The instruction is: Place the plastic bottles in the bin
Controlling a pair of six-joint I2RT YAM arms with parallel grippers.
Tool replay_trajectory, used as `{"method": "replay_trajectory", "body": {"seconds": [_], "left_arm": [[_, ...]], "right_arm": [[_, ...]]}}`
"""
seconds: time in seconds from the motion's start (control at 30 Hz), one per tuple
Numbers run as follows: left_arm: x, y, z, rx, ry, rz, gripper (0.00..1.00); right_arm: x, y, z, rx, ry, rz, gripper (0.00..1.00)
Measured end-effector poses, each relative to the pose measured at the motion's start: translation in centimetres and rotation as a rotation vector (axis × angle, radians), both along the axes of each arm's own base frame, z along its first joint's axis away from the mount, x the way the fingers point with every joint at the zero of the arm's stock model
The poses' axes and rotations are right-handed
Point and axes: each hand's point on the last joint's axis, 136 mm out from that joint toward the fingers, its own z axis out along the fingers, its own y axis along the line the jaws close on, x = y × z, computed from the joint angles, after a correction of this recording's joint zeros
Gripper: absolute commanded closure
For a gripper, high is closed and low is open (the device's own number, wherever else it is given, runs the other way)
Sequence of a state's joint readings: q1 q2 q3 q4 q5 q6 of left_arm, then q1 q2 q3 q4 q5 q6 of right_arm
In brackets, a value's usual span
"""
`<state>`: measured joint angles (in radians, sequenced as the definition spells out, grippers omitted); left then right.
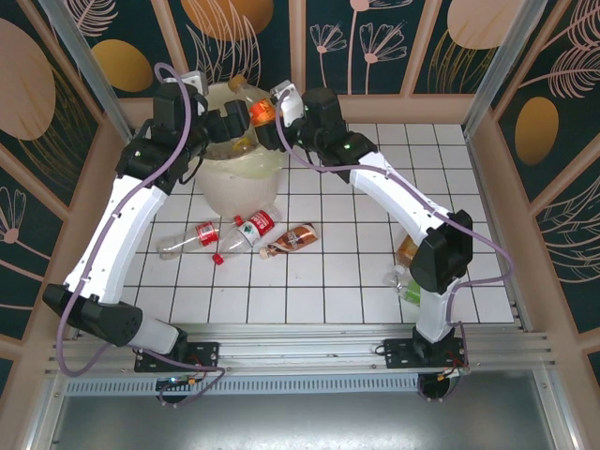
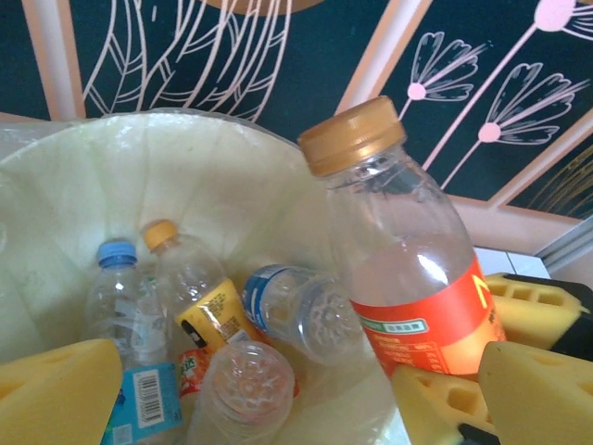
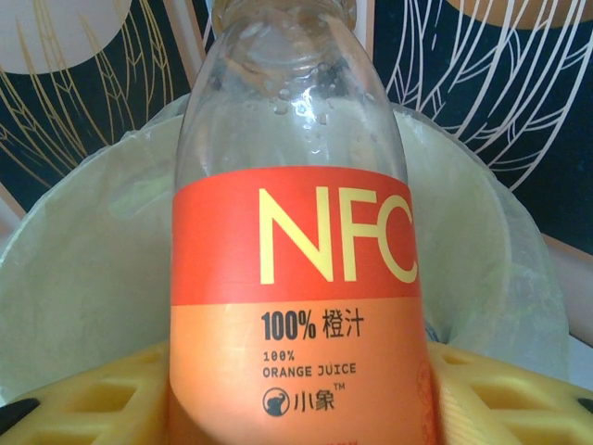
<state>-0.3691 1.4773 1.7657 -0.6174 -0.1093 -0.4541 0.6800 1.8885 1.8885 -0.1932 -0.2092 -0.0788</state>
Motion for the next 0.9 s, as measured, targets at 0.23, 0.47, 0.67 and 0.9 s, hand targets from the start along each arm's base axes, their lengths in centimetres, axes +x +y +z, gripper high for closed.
{"method": "replay_trajectory", "body": {"seconds": [0.23, 0.47, 0.67, 0.9], "left_arm": [[1.4, 0.9, -2.9, 0.001, 0.064, 0.004, 0.01], [1.7, 0.9, -4.0, -0.004, 0.086, -0.006, 0.01], [1.6, 0.0, -3.6, -0.023, 0.066, -0.057, 0.01], [0.7, -0.2, -4.5, -0.012, 0.058, -0.103, 0.01]], "right_arm": [[0.5, 0.4, 0.1, -0.009, 0.002, 0.004, 0.35], [0.8, 1.2, -0.9, -0.026, 0.017, 0.029, 0.3], [0.8, 1.3, -0.4, -0.02, 0.011, 0.031, 0.24], [0.3, 0.6, -1.2, -0.037, 0.031, 0.031, 0.22]]}}
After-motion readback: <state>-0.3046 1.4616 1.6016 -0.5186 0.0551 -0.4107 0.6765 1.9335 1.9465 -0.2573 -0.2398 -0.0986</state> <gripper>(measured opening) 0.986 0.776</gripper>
